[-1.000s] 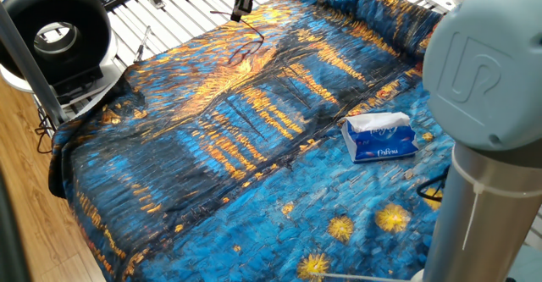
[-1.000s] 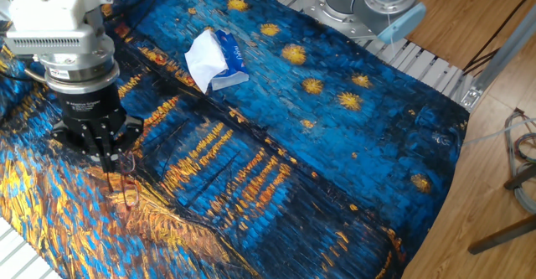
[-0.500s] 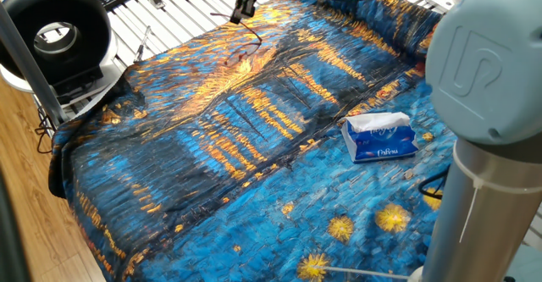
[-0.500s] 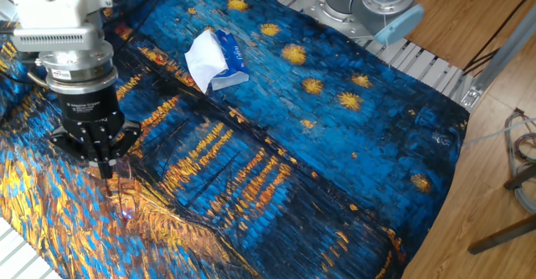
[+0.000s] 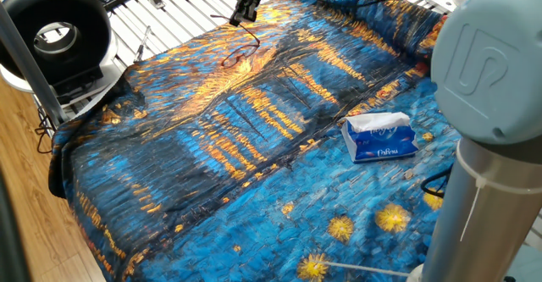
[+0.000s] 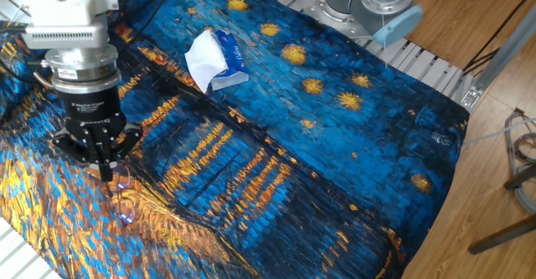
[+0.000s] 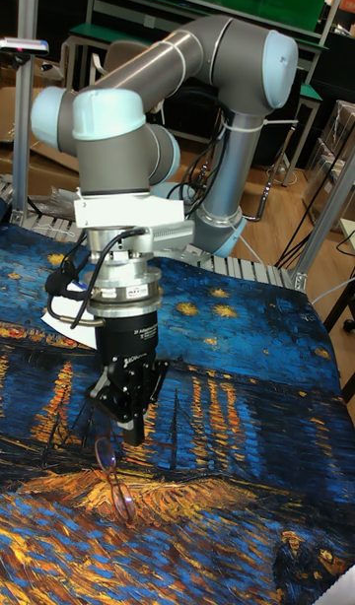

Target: Unfold the leg of the glasses (with one hand)

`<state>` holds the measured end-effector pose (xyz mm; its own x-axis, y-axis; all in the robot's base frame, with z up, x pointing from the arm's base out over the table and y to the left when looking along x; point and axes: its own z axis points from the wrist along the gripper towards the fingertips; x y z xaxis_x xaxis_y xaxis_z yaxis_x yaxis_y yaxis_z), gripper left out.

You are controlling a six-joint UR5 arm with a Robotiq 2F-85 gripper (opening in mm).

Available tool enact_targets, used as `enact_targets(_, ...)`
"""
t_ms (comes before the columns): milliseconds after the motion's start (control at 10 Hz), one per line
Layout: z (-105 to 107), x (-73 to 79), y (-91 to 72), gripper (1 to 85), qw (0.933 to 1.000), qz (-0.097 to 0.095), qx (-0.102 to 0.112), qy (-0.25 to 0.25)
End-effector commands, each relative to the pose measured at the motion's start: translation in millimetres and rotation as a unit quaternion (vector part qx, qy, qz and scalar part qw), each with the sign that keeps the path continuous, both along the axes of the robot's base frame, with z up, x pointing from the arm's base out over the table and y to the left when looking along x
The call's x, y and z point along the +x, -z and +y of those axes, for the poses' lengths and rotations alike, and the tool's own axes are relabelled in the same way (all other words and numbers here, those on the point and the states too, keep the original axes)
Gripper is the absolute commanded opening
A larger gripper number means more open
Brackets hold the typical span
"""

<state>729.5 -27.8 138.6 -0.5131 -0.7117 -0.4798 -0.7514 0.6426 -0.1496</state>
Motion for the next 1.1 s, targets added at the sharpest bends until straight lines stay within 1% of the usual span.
enact_targets(0,-5,-2.5,2.9,1.0,0.9999,-0.014,0.005,-0.003)
enact_targets(200,-12,-5.2,7.0,1.0,0.9998,-0.019,-0.002,-0.002)
enact_targets(500,-18,-9.9,11.4,1.0,0.9997,-0.023,-0.004,0.000)
enact_targets(700,-24,-13.7,15.3,1.3,0.9997,-0.020,-0.010,0.001)
enact_targets(800,-24,-15.0,16.2,2.3,0.9998,-0.019,-0.009,0.003)
enact_targets(1000,-25,-15.3,18.3,2.0,0.9997,-0.022,-0.004,0.005)
